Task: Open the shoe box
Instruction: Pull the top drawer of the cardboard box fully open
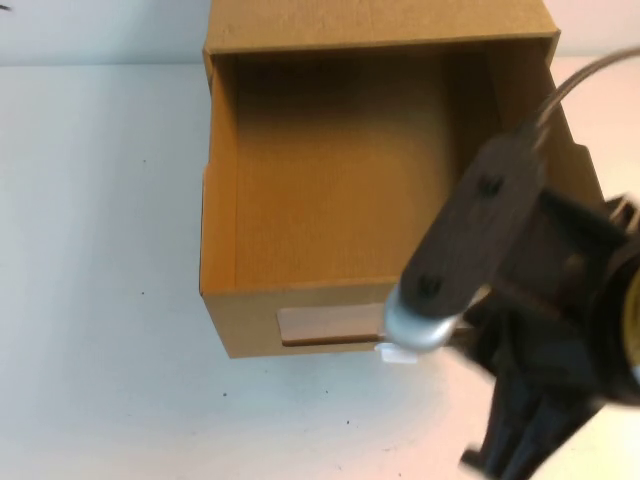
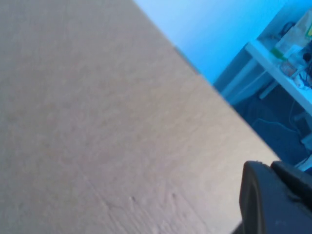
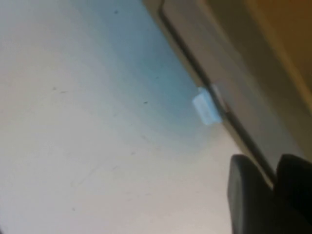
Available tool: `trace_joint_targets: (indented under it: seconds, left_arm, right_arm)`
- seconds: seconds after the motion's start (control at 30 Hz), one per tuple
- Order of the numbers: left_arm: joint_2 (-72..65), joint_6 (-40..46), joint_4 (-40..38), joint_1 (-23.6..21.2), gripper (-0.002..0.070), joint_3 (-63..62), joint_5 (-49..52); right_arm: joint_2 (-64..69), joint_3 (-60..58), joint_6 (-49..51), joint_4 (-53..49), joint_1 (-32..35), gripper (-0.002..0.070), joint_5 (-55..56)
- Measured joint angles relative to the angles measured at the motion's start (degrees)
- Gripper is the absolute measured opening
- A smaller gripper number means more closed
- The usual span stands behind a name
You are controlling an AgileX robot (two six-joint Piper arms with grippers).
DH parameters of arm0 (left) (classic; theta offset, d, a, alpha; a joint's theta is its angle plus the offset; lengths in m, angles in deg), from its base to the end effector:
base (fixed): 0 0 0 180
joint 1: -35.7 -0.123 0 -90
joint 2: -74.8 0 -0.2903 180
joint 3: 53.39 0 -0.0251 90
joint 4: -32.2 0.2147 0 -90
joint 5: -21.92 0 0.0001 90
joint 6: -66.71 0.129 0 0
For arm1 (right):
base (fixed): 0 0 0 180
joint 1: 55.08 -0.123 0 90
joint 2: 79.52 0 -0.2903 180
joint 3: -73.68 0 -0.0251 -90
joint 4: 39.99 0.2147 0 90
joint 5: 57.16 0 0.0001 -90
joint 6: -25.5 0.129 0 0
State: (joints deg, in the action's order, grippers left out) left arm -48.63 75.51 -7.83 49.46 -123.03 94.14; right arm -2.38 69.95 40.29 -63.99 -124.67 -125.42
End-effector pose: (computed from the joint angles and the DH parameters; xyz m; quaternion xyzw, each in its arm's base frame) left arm 0.3752 -0.1732 0.4597 0.2175 0.8103 -0.3560 0.4115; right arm 0.1182 0.1778 0.3643 -0.4542 0.8266 0.0217 0.3317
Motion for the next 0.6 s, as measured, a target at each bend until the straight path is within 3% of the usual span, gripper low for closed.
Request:
trace_joint_targets:
  seconds: [0.1, 0.23, 0.43, 0.6]
  left_arm:
    - [3.7, 0.0, 2.3, 0.3, -0.0005, 0.0, 0.3]
    - [8.5, 0.0, 10.5, 2.4, -0.0005, 0.0, 0.5]
    - [16.3, 0.0, 21.9, 7.2, -0.0005, 1.1, 0.9]
    - [25.7, 0.0, 24.8, 7.8, -0.0005, 12.1, 0.9]
  right_arm:
    - [-0.5, 0.9, 4.6, -6.4, 0.0, 0.0045, -2.1]
    - [-0.5, 2.6, 7.0, -11.1, 3.8, -0.0001, -2.5]
    - [-0.8, 5.3, 4.2, -9.6, 22.6, -0.001, -0.1]
    - [-0.8, 5.6, -5.5, 5.8, 43.9, -0.001, 6.9]
